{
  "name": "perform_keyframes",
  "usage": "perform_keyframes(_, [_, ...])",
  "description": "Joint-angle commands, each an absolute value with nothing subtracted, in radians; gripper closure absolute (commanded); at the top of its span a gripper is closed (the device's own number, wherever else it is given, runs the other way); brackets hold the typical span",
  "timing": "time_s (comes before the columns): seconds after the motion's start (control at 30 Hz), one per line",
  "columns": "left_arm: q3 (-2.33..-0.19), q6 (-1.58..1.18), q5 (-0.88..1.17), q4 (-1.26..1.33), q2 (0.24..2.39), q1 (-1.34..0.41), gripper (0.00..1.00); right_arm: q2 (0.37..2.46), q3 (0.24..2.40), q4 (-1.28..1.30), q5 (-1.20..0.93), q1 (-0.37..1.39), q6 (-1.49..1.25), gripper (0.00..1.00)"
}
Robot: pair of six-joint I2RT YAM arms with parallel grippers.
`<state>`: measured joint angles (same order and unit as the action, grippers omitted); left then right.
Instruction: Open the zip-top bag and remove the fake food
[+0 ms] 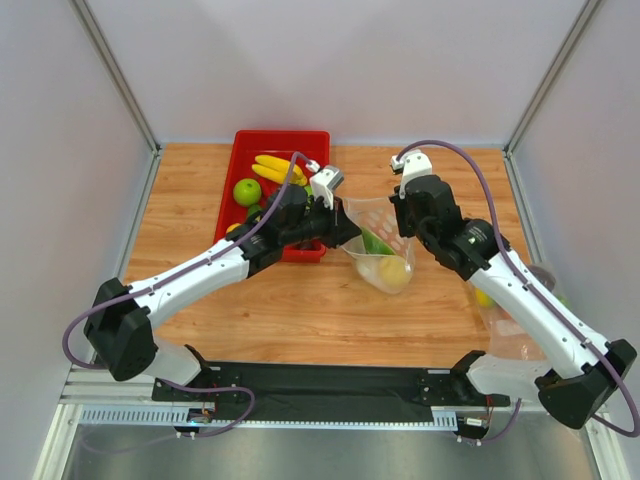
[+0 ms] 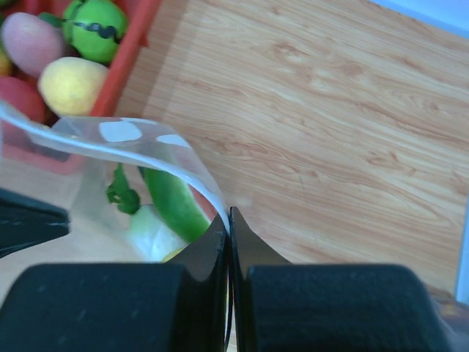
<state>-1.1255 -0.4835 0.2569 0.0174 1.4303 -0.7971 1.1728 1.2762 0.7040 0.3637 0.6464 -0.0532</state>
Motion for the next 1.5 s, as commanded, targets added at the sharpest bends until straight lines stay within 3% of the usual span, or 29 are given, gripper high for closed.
perform_keyframes(0.0, [-1.134,-0.443,0.253,-0.024,1.428,-0.802,0.89,1.193,1.296,0.715,0.532,0.646,-0.074,1.00])
perform_keyframes(0.2, [-1.092,-0.408,0.184,-0.060,1.463,-0.802,0.89,1.193,1.278,0.721,0.581,0.646,-0.101,1.00])
perform_keyframes(0.37, [-1.072,-0.394,0.137,-0.098,1.483,-0.802,0.86,1.183,1.226,0.684,0.400,0.646,-0.146,1.00])
perform_keyframes(0.47, [-1.040,-0.379,0.103,-0.106,1.463,-0.802,0.71,1.181,1.171,0.631,0.287,0.647,-0.172,1.00])
perform_keyframes(0.53, [-1.005,-0.344,0.132,-0.066,1.425,-0.802,0.50,1.203,1.149,0.595,0.221,0.647,-0.184,1.00])
perform_keyframes(0.7, [-0.983,-0.253,0.138,-0.063,1.348,-0.813,0.42,1.247,1.144,0.558,0.127,0.647,-0.201,1.00])
perform_keyframes(0.97, [-0.982,-0.085,0.086,-0.089,1.171,-0.844,0.41,1.258,1.149,0.545,0.080,0.646,-0.204,1.00])
perform_keyframes(1.1, [-0.962,-0.029,0.211,-0.019,1.117,-0.844,0.40,1.249,1.149,0.542,0.057,0.647,-0.209,1.00])
perform_keyframes(1.47, [-1.019,-0.051,0.494,0.195,1.376,-0.847,0.41,1.218,1.143,0.545,0.018,0.647,-0.230,1.00])
